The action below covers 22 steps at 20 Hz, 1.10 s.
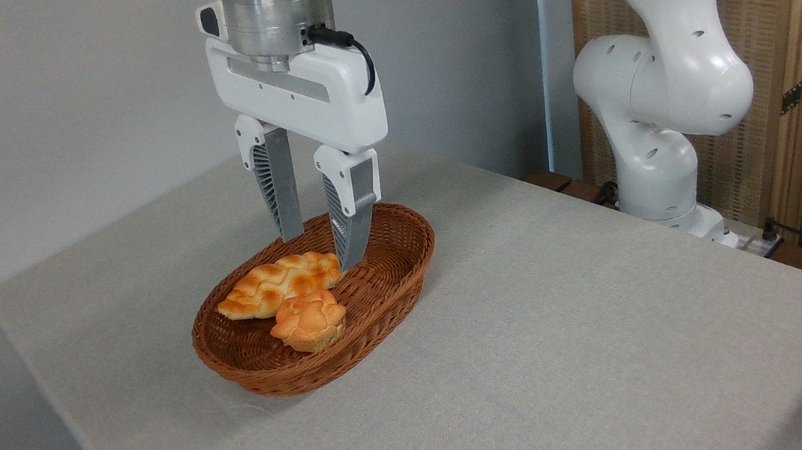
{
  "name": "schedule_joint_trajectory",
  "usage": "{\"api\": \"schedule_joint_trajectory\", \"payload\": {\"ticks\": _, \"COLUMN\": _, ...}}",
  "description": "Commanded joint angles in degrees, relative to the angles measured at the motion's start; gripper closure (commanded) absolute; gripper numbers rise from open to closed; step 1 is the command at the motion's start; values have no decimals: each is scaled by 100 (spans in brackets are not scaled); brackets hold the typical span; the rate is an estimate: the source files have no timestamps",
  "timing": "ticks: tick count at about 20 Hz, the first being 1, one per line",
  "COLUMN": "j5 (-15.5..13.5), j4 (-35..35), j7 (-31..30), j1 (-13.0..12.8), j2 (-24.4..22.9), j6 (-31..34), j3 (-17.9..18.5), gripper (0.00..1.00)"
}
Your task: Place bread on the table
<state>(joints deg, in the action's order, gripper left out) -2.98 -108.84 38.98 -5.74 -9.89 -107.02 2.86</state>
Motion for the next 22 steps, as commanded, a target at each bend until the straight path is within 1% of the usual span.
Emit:
{"api": "schedule_joint_trajectory", "payload": {"ticks": 1, "j5": -228, "j4": 47, "j7": 291, "j1": 30, "j2": -22, "j6": 128, "j3": -5, "gripper": 0}}
{"api": "schedule_joint_trajectory", "payload": {"ticks": 13, "j5": -265, "j4": 20, "j7": 303, "j1": -6, "j2": -22, "j6": 129, "j3": -40, "gripper": 0}}
{"api": "schedule_joint_trajectory", "payload": {"ticks": 15, "j5": -265, "j4": -32, "j7": 303, "j1": -146, "j2": -5, "j6": 102, "j3": -40, "gripper": 0}}
{"api": "schedule_joint_trajectory", "payload": {"ticks": 17, "j5": -265, "j4": -129, "j7": 321, "j1": -225, "j2": 4, "j6": -12, "j3": -49, "gripper": 0}}
{"api": "schedule_joint_trajectory", "payload": {"ticks": 20, "j5": -265, "j4": -216, "j7": 321, "j1": -506, "j2": 92, "j6": -117, "j3": -40, "gripper": 0}}
{"api": "schedule_joint_trajectory", "payload": {"ticks": 22, "j5": -265, "j4": -339, "j7": 329, "j1": -612, "j2": 127, "j6": -231, "j3": -40, "gripper": 0}}
